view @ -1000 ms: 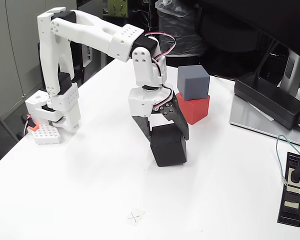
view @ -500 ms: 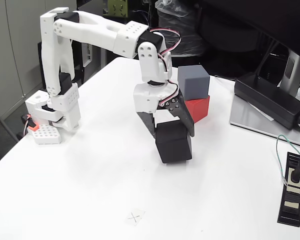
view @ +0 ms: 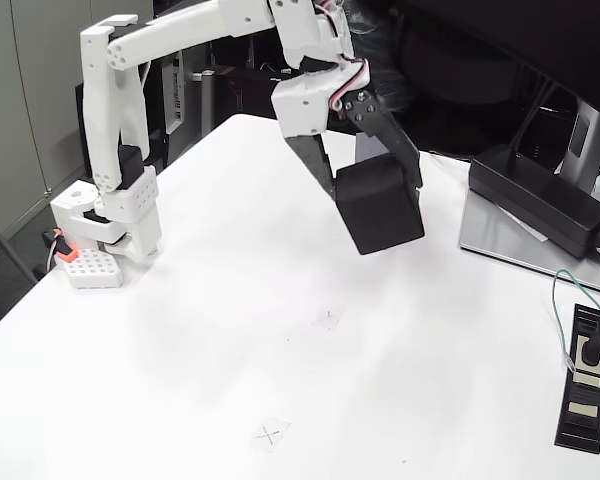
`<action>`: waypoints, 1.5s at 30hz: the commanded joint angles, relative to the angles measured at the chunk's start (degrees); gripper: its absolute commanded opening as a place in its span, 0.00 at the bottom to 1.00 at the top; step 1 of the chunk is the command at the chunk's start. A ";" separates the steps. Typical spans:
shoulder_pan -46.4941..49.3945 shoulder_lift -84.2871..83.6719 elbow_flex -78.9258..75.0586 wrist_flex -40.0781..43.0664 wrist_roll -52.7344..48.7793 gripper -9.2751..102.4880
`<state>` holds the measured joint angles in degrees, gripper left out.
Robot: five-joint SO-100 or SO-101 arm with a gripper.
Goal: Stack the three blocks in an ordered color.
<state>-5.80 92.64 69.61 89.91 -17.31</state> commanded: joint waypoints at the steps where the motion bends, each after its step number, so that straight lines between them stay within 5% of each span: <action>1: -0.97 1.76 -7.21 0.88 0.62 0.08; 15: -18.37 24.96 -2.11 0.88 5.36 0.08; 25: -34.45 24.96 7.38 0.88 14.59 0.08; 45: -35.24 13.45 3.52 0.79 15.91 0.08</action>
<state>-41.31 106.00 76.55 90.79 -2.02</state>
